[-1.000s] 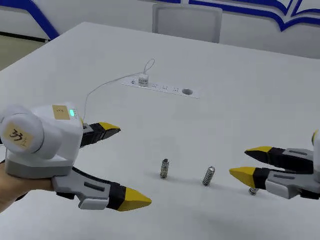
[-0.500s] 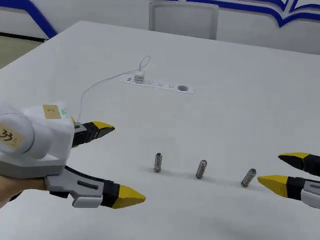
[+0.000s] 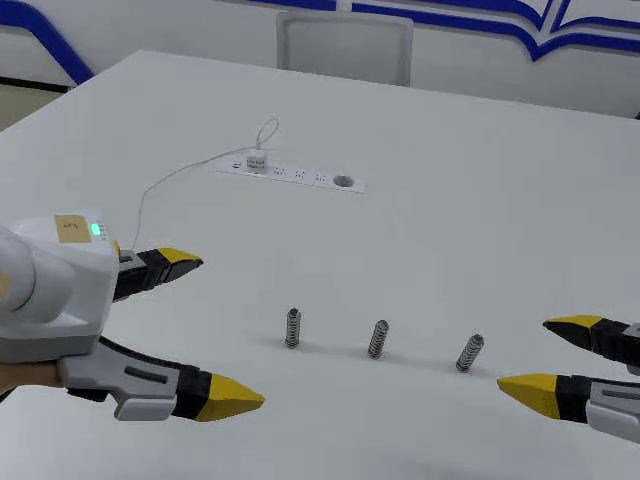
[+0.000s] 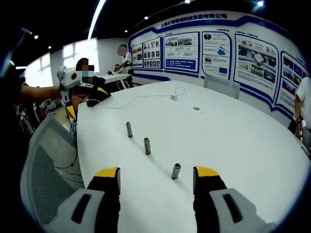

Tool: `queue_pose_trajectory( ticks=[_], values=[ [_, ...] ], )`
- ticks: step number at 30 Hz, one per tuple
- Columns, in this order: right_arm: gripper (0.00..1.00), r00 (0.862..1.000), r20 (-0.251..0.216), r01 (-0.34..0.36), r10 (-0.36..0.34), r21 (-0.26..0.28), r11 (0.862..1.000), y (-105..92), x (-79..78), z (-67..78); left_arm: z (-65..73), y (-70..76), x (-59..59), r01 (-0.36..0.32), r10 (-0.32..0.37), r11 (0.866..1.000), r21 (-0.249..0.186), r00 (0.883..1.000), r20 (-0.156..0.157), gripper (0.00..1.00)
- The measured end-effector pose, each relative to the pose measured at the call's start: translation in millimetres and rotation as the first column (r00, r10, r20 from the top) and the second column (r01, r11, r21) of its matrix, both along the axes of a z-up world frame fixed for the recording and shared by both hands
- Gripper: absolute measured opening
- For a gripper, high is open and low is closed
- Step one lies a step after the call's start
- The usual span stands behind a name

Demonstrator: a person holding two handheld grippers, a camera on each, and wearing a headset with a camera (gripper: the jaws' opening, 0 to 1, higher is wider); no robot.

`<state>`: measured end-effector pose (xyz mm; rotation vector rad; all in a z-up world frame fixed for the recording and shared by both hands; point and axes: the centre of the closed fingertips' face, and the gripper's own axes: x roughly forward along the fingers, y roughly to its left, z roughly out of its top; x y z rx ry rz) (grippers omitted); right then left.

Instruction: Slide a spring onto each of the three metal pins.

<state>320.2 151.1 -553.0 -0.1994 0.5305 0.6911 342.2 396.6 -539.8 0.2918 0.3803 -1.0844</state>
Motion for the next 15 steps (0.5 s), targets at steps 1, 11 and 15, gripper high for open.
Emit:
queue_pose_trajectory(
  ticks=[1,11,15],
  values=[
    [0.62,1.000,-0.002,-0.002,0.002,-0.005,1.000,-0.7,-1.3,-0.4,0.1,-0.2,0.0,0.001,-0.001,1.000,0.001,1.000,0.000,1.00],
    [0.70,1.000,-0.002,0.000,0.000,-0.035,0.999,-9.7,-8.5,0.3,3.4,-1.4,3.9,-0.001,0.001,1.000,-0.007,1.000,0.002,1.00],
    [0.74,1.000,-0.004,0.009,-0.009,-0.042,0.999,-10.4,-9.2,-0.8,2.6,-0.3,5.8,0.001,-0.001,1.000,-0.005,1.000,0.000,1.00]
  ],
)
